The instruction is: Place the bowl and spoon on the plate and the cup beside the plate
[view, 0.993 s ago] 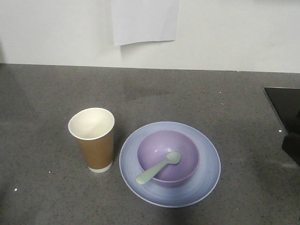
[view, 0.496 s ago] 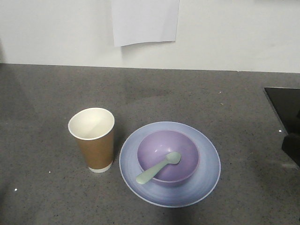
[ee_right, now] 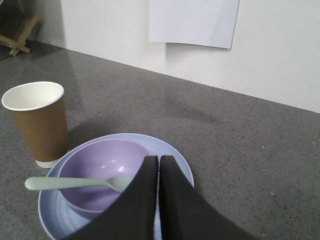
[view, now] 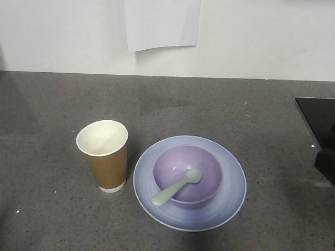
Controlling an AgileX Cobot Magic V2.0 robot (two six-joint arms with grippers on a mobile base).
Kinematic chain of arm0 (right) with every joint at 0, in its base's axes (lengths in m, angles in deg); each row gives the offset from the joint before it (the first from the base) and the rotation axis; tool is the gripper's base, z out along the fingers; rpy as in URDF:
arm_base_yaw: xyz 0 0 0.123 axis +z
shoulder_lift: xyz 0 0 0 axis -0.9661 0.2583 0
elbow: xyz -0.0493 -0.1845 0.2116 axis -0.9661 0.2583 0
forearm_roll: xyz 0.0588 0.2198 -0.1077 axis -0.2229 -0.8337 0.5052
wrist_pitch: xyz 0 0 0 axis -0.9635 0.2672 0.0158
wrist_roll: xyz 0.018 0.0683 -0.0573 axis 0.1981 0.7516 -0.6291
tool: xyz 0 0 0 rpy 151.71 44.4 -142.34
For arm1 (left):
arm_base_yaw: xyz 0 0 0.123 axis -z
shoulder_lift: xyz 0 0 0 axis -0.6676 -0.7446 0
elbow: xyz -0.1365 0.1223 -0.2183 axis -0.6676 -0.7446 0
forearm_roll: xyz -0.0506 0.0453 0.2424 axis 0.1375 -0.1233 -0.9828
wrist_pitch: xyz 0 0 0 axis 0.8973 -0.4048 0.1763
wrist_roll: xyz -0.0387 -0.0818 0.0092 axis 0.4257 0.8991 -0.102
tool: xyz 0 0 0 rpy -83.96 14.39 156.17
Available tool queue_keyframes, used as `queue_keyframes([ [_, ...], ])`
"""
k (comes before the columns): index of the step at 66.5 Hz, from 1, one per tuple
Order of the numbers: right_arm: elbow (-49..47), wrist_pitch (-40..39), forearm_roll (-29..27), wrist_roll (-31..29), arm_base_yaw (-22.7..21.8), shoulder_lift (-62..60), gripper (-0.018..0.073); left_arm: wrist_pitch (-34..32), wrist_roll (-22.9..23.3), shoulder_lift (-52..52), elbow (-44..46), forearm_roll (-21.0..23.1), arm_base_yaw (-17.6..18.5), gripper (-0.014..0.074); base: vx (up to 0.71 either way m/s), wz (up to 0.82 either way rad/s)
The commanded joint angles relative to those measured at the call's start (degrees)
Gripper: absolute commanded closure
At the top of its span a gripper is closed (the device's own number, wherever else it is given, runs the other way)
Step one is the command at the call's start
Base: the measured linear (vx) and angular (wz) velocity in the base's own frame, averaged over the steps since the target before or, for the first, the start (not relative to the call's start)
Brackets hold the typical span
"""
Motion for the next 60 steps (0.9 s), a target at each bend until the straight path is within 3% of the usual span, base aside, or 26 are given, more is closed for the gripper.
queue_keyframes([
  [1, -1.53, -3.88, -0.7, -0.19, -0.17, 0.26, 0.0564, -4.38, 0.72, 0.84, -1.19, 0.09, 0.36, 0.0602, 0.0, 0.0],
  [36, -1.53, -4.28, -0.57, -0.19, -0.17, 0.26, 0.0564, -4.38, 0.72, 0.84, -1.19, 0.04, 0.36, 0.0602, 0.0, 0.0],
  [51, -1.42, -5.41, 6.22, -0.35, -0.17, 0.26, 0.0564, -4.38, 0.72, 0.84, -1.19, 0.04, 0.36, 0.0602, 0.0, 0.0],
  [60, 4.79, -14.52, 8.56, 3.64, -1.41, -0.63, 0.0564, -4.38, 0.72, 0.84, -1.19, 0.04, 0.36, 0.0602, 0.0, 0.0],
])
